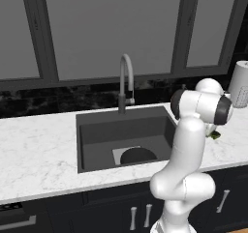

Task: Pick the pan and sponge and place them into the sink. Then turn on the water.

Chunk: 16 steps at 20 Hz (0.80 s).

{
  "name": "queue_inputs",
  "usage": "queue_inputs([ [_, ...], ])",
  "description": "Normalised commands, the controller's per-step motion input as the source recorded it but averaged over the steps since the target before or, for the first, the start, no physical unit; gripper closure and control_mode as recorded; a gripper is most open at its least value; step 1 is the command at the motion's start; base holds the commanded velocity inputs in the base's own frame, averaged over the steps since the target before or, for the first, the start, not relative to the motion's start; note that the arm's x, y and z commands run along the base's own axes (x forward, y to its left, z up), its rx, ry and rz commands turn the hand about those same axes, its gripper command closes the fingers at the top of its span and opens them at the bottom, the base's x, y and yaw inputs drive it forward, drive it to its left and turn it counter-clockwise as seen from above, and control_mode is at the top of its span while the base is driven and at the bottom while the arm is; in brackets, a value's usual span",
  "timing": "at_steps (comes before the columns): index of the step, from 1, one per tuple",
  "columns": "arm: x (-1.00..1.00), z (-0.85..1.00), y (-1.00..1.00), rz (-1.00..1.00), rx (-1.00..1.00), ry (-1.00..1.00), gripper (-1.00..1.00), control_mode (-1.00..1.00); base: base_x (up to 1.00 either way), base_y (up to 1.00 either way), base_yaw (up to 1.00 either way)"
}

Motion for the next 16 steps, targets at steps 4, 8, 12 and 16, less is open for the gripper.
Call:
queue_inputs([
  [4, 0.0, -0.48, 0.0, 0.07, 0.0, -0.02, -1.0, -1.0, 0.0, 0.0, 0.0],
  [8, 0.0, -0.76, 0.01, 0.1, 0.0, -0.07, 1.0, -1.0, 0.0, 0.0, 0.0],
  [12, 0.0, -0.75, 0.0, 0.08, 0.0, -0.11, 1.0, -1.0, 0.0, 0.0, 0.0],
  [16, -0.3, -0.82, 0.33, 0.02, 0.0, -0.4, 1.0, -1.0, 0.0, 0.0, 0.0],
])
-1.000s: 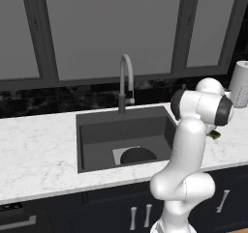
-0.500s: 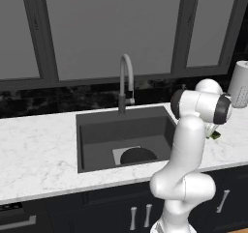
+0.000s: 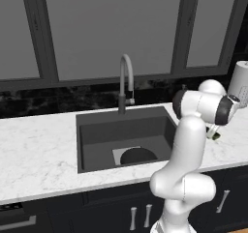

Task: Pick the pan and sponge and place them into the sink. Then turn on the water.

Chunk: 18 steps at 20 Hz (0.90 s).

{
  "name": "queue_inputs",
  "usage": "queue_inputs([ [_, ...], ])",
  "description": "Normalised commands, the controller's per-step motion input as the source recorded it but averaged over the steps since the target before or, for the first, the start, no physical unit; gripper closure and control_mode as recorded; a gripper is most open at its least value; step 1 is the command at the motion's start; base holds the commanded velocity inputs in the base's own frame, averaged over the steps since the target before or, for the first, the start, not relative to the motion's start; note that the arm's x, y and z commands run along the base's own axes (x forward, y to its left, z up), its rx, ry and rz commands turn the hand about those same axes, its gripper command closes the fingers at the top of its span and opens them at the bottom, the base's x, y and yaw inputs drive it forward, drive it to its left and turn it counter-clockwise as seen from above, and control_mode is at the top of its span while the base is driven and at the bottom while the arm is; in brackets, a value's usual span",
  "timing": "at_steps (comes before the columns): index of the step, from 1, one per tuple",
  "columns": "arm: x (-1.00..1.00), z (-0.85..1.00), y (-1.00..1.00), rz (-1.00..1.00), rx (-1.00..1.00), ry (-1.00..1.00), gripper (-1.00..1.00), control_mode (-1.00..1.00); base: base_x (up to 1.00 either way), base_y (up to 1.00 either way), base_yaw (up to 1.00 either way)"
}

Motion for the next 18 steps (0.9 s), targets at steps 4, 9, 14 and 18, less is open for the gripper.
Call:
queue_inputs([
  [4, -0.3, -0.2, 0.81, -0.03, -0.04, -0.37, 1.0, -1.0, 0.0, 0.0, 0.0],
  [9, -0.08, 0.71, 0.67, -0.02, 0.0, -0.24, 1.0, -1.0, 0.0, 0.0, 0.0],
  [14, -0.02, 0.83, 0.82, 0.0, 0.01, 0.03, 1.0, -1.0, 0.0, 0.0, 0.0],
  [18, -0.05, 0.72, 0.71, 0.0, 0.09, 0.13, 1.0, -1.0, 0.0, 0.0, 0.0],
])
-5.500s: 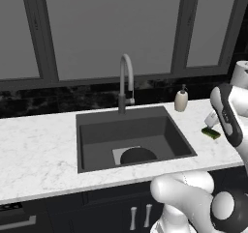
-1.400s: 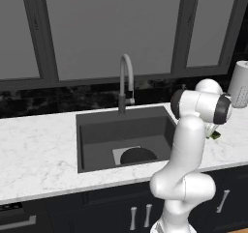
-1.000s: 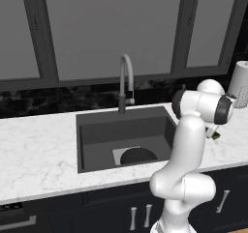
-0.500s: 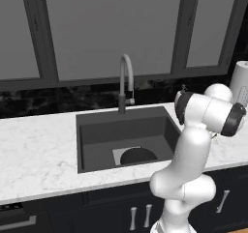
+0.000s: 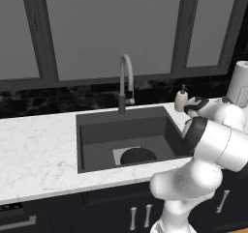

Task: Pick the pan and sponge and place them into the sink. Then turn on the water.

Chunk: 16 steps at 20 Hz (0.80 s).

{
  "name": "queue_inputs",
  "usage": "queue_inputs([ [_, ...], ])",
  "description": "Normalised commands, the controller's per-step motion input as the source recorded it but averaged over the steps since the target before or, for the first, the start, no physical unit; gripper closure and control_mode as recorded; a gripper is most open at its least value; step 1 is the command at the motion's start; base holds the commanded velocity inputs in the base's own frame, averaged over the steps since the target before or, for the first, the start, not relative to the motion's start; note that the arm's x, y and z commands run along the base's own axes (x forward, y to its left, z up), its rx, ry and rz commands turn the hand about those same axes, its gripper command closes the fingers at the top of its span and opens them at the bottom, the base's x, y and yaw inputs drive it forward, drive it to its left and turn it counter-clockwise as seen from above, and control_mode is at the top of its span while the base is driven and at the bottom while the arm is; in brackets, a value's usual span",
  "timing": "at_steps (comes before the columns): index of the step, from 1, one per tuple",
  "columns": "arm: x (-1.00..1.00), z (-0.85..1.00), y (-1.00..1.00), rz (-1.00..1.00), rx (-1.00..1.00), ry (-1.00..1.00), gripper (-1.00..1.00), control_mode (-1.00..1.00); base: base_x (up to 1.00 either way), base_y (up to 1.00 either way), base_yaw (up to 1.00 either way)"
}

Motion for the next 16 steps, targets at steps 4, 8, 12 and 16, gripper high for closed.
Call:
queue_inputs([
  [4, -0.06, 0.32, 0.95, -0.02, 0.02, 0.25, 1.0, -1.0, 0.0, 0.0, 0.0],
  [8, 0.01, 0.0, 0.62, 0.01, 0.03, 0.2, 1.0, -1.0, 0.0, 0.0, 0.0],
  [12, 0.08, 0.0, 0.28, 0.13, 0.1, 0.19, 1.0, -1.0, 0.0, 0.0, 0.0],
  [16, 0.18, -0.02, 0.41, 0.15, 0.05, 0.17, 1.0, -1.0, 0.0, 0.0, 0.0],
])
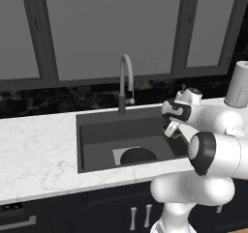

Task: Pick the pan and sponge and place them into the sink. Then turn on the water.

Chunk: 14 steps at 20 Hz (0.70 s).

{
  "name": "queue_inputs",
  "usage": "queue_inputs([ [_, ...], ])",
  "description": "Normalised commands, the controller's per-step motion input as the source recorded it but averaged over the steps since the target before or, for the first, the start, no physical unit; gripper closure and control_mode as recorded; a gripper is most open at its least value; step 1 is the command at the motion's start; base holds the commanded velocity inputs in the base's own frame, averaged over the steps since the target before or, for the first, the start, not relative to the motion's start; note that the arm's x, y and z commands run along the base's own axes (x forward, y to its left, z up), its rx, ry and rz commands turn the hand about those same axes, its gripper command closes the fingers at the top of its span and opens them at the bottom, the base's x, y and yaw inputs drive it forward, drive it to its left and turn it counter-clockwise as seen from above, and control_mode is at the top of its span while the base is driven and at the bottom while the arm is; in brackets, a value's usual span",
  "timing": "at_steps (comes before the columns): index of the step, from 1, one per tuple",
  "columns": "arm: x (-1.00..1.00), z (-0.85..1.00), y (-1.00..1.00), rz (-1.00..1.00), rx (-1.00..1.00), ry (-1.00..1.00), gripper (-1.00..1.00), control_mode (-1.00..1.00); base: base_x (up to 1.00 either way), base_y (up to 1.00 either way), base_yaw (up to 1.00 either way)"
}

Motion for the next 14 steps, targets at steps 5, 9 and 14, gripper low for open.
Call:
queue_inputs([
  [5, 0.08, -0.1, 0.3, 0.18, 0.01, 0.06, 1.0, -1.0, 0.0, 0.0, 0.0],
  [9, 0.04, -0.2, 0.22, 0.26, 0.01, 0.0, 1.0, -1.0, 0.0, 0.0, 0.0],
  [14, 0.0, -0.27, 0.18, 0.23, 0.0, 0.0, 1.0, -1.0, 0.0, 0.0, 0.0],
])
